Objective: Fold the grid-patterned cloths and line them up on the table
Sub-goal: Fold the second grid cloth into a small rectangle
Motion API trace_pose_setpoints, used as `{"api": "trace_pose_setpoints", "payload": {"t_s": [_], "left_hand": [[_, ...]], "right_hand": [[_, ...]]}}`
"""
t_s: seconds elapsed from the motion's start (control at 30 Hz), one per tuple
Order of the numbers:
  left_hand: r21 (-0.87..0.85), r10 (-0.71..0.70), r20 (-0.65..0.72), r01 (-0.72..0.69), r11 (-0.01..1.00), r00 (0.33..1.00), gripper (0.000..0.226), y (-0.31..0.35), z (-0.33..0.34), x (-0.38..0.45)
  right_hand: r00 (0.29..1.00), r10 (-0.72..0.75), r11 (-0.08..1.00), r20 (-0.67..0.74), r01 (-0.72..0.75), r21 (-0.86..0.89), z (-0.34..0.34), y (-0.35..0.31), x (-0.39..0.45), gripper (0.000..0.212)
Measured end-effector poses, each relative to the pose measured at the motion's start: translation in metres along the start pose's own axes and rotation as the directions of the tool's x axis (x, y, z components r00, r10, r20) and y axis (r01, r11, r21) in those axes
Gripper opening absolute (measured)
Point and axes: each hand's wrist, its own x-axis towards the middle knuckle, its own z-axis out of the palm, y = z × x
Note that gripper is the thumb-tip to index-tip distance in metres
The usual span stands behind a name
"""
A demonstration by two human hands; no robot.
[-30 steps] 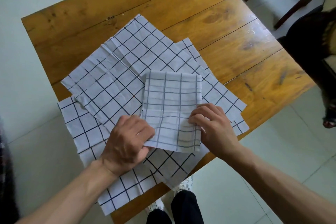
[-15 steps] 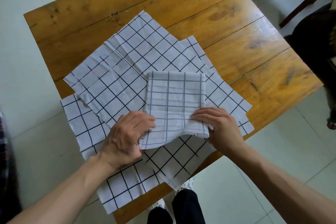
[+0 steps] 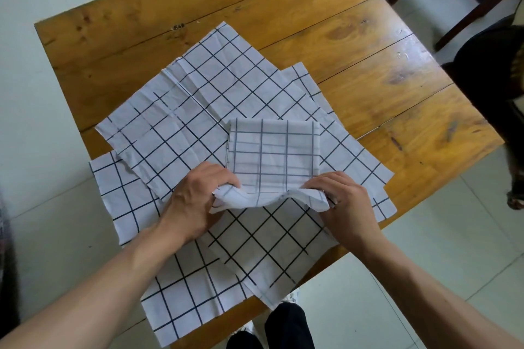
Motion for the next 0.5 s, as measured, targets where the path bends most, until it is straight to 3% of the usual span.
{"api": "trace_pose_setpoints", "payload": {"t_s": [0.07,0.23,0.43,0.5], "left_hand": [[-0.074,-0.085,-0.044,0.081,0.994,0.995,0.039,0.005,-0.002,0.004],[-0.08,-0.372,-0.044,0.368,0.926,0.927,0.025,0.008,0.0,0.014],[-0.053,-0.513,-0.035,0.511,0.858,0.858,0.031,0.018,-0.002,0.029],[-0.063,-0.525,-0.029,0.523,0.85,0.85,0.024,0.022,-0.003,0.033]], "right_hand": [[1.0,0.015,1.0,-0.013,-0.015,-0.007,-0.001,-0.003,0.002,0.019],[0.995,0.092,0.995,-0.023,-0.093,-0.022,-0.008,-0.008,0.007,0.003],[0.963,0.267,0.958,0.03,-0.269,0.099,-0.016,-0.009,0.014,0.016],[0.954,0.295,0.951,0.047,-0.298,0.085,-0.018,-0.008,0.019,0.017]]}}
